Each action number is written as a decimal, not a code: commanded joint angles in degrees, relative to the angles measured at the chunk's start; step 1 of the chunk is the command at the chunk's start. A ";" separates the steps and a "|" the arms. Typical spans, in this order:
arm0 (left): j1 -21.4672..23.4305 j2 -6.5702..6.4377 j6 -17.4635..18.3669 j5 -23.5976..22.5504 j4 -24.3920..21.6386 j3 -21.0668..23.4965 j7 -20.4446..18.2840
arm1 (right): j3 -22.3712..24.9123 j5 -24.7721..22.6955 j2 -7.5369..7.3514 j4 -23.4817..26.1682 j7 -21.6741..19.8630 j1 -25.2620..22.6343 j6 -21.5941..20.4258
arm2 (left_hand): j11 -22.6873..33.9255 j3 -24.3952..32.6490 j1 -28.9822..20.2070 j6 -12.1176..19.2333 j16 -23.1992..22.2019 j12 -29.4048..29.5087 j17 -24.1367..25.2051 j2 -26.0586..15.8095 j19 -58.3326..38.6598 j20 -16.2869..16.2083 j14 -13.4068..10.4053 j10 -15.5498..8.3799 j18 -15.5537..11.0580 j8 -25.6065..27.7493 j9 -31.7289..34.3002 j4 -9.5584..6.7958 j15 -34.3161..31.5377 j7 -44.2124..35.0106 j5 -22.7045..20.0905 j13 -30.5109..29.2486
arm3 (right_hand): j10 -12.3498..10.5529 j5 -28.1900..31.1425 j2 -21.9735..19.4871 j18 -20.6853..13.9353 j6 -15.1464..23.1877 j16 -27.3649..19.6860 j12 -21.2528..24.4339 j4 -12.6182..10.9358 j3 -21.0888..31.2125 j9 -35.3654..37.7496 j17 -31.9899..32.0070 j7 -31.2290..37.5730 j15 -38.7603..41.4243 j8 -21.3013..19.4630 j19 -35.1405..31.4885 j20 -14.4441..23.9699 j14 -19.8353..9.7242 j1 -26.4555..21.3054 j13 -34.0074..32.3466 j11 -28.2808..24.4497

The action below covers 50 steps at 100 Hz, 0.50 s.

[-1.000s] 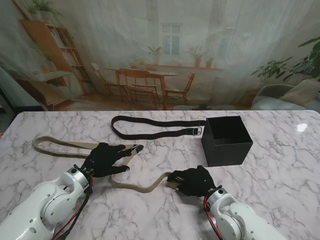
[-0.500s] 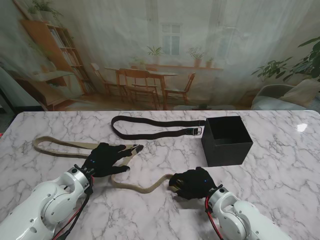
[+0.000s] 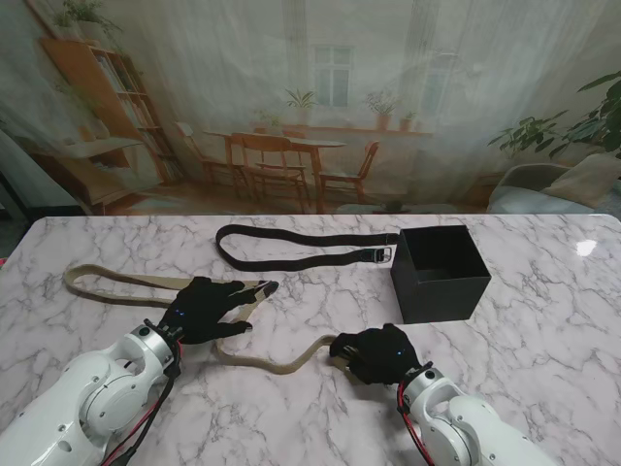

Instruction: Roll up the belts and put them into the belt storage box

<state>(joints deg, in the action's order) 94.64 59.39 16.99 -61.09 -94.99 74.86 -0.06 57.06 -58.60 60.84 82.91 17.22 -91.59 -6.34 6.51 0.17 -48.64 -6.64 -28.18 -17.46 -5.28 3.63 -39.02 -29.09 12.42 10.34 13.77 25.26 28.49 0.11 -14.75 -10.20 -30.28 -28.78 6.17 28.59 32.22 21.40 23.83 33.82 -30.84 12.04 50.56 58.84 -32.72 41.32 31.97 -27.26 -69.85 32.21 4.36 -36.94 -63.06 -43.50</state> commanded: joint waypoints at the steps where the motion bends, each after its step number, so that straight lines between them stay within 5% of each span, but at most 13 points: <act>1: 0.02 0.02 0.08 -0.04 0.11 -0.04 -0.68 | -0.43 -0.40 0.09 -2.32 -0.32 -0.59 0.90 | -0.46 -1.63 -0.43 -0.53 -0.01 -0.12 0.79 -2.64 1.46 -0.78 0.33 0.40 1.94 0.57 -1.51 0.50 1.11 0.16 0.17 1.70 | -5.93 0.68 -1.47 1.05 -0.30 -1.12 0.04 -0.72 1.24 3.92 -1.75 2.20 1.29 -0.65 -2.73 1.26 0.70 -6.23 -3.86 -3.41; 10: 0.05 0.02 0.13 -0.08 0.12 0.02 -0.62 | -0.76 -0.29 0.28 -2.69 0.81 -0.49 1.61 | -0.44 -1.63 -0.41 -0.59 -0.02 -0.14 0.76 -2.56 1.44 -0.78 0.31 0.37 1.88 0.58 -1.46 0.50 1.09 0.13 0.10 1.66 | -6.07 -1.74 -0.68 0.94 -1.01 -0.92 0.61 -1.23 1.32 5.96 -3.92 -0.44 2.93 0.97 -4.43 1.25 1.45 -4.21 -6.40 -4.82; 16: 0.06 0.02 0.18 -0.12 0.13 0.06 -0.55 | -0.94 -0.27 0.37 -2.83 1.32 -0.43 1.95 | -0.44 -1.62 -0.42 -0.56 -0.02 -0.14 0.78 -2.59 1.45 -0.78 0.29 0.36 1.89 0.57 -1.49 0.50 1.08 0.16 0.17 1.66 | -5.79 -5.59 -0.89 1.16 -1.09 -1.00 1.05 -1.66 1.90 7.28 -5.14 -3.81 4.00 4.69 -5.61 0.80 2.30 -3.91 -8.04 -5.50; 20: 0.07 0.03 0.21 -0.12 0.14 0.08 -0.48 | -1.05 -0.06 0.48 -2.96 1.68 -0.38 2.10 | -0.43 -1.59 -0.49 -0.62 -0.03 -0.15 0.81 -2.61 1.45 -0.78 0.33 0.33 1.91 0.57 -1.49 0.49 1.07 0.15 0.14 1.64 | -5.50 -9.11 -1.67 1.18 -0.31 -1.35 1.15 -1.96 1.93 8.02 -5.70 -2.59 4.50 11.10 -6.32 -0.27 2.61 -4.41 -8.77 -5.61; 30: 0.09 0.04 0.26 -0.15 0.17 0.12 -0.33 | -1.19 1.11 0.86 -3.25 2.52 -0.32 2.28 | -0.39 -1.67 -0.41 -0.53 -0.05 -0.16 0.73 -2.62 1.40 -0.80 0.27 0.29 1.93 0.57 -1.39 0.51 1.02 0.15 0.14 1.54 | -4.64 -11.05 -4.90 2.08 2.46 -1.29 0.88 -3.32 2.30 9.24 -6.37 -0.69 4.99 11.41 -6.55 -0.57 3.34 -6.11 -9.93 -5.69; 50: 0.13 0.06 0.31 -0.14 0.20 0.17 -0.17 | -1.22 1.91 0.80 -3.58 1.56 -0.10 0.59 | -0.37 -1.64 -0.50 -0.42 -0.07 -0.17 0.78 -2.64 1.43 -0.78 0.33 0.33 1.88 0.58 -1.36 0.50 1.01 0.12 0.11 1.56 | -4.88 2.77 -10.58 3.72 5.94 -1.41 -2.45 -3.08 3.69 7.00 -4.58 2.07 4.16 10.66 -5.41 -0.87 3.46 -8.43 -8.95 -6.11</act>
<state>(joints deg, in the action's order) 94.70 59.39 17.13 -61.20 -94.95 75.07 0.40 56.27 -56.46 61.79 80.81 20.18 -91.11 -5.22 6.51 0.17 -48.64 -6.64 -28.18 -17.46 -5.27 3.63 -39.01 -29.09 12.42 10.34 13.77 25.26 28.49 0.11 -14.75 -10.20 -30.28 -28.78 8.01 27.95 26.89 22.24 25.84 34.65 -31.45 11.99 49.73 63.89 -38.42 40.86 39.44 -16.39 -74.78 31.64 6.70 -36.43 -70.50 -44.18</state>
